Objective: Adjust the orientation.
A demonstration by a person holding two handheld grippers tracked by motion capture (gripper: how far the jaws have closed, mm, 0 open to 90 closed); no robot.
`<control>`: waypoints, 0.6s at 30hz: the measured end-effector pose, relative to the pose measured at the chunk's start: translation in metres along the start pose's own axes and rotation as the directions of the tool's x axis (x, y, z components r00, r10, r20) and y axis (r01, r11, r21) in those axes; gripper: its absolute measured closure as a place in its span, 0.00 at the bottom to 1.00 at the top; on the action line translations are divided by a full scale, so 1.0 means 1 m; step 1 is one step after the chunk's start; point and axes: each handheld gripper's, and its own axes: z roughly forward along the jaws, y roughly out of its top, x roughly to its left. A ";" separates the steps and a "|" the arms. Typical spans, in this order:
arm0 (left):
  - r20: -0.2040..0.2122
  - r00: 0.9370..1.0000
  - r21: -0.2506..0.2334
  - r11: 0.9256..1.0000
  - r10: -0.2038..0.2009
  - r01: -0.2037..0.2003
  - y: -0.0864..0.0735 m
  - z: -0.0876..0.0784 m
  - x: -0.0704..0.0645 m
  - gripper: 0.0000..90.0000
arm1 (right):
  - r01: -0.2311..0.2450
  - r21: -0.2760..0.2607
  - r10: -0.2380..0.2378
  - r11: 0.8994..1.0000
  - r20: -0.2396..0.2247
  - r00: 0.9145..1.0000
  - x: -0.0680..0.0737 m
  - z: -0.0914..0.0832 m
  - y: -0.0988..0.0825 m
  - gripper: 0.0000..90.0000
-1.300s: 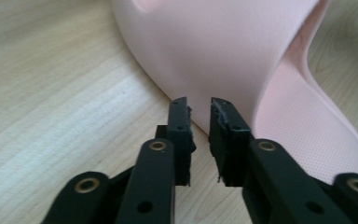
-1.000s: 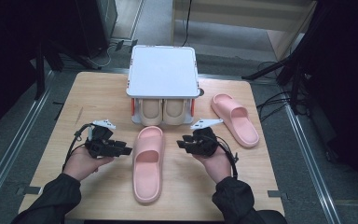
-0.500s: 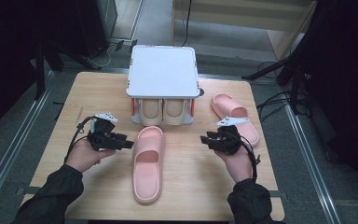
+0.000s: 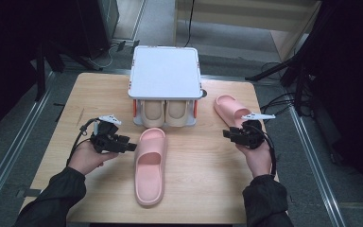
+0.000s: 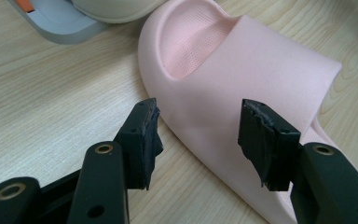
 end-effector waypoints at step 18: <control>-0.021 1.000 -0.011 1.000 -0.016 0.016 -0.018 -0.011 -0.003 0.50 | -0.044 0.016 0.042 0.999 0.121 0.992 -0.043 0.022 0.013 0.66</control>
